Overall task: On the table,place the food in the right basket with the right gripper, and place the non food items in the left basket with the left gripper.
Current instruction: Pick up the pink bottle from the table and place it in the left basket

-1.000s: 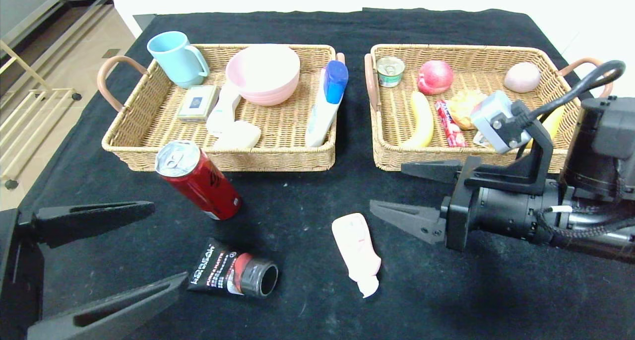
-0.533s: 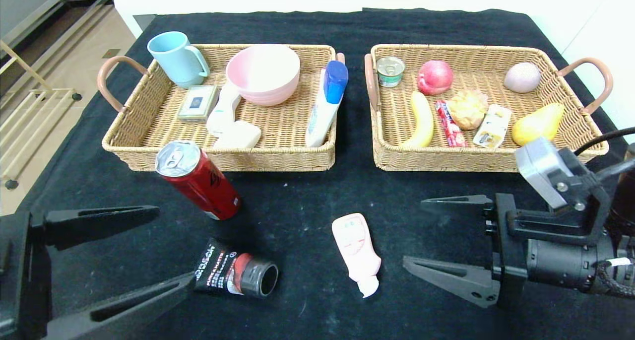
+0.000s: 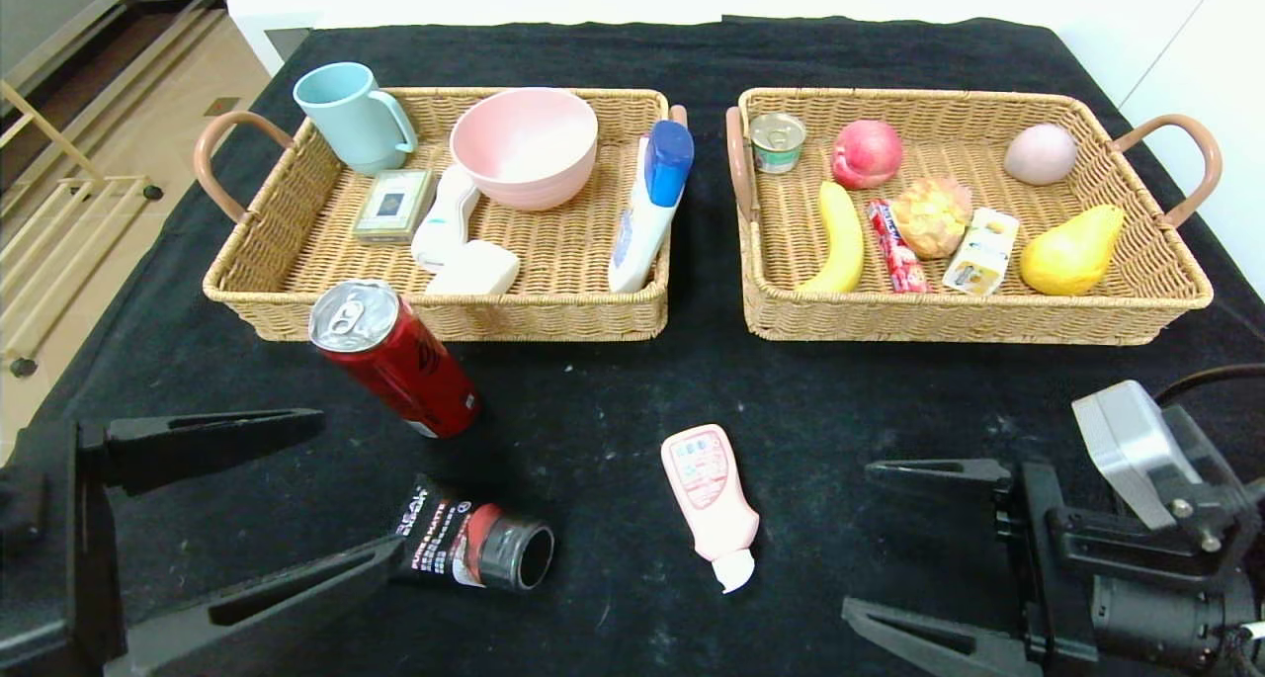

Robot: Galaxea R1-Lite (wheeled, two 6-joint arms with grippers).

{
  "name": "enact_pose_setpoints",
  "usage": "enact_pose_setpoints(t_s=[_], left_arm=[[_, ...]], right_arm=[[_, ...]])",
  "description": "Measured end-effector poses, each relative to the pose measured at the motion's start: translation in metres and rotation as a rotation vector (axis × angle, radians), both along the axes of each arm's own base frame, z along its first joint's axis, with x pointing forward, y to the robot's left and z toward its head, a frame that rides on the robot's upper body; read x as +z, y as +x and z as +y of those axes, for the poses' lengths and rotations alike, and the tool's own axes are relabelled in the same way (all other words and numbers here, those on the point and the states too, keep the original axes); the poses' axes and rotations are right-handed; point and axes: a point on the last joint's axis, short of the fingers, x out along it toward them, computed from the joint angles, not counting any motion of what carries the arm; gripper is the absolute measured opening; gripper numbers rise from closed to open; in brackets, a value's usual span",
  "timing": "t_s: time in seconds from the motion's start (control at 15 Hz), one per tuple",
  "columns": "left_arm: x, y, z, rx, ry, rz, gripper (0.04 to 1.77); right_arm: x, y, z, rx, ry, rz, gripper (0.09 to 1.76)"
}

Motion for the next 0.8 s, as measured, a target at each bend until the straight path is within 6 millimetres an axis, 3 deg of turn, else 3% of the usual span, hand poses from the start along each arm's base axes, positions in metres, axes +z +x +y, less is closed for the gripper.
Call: enact_pose_setpoints(t_s=[0.2,0.8], left_arm=[[-0.0006,0.0000,-0.0002,0.020,0.006,0.000,1.72],[0.0048,-0.0039,-0.0028,0.191,0.145,0.036,1.72]], right_arm=[[-0.0088,-0.0039,-0.0036,0.022,-0.012,0.033,1.70],[-0.0071,-0.0065,-0.0082,0.009,-0.002,0.011,1.71]])
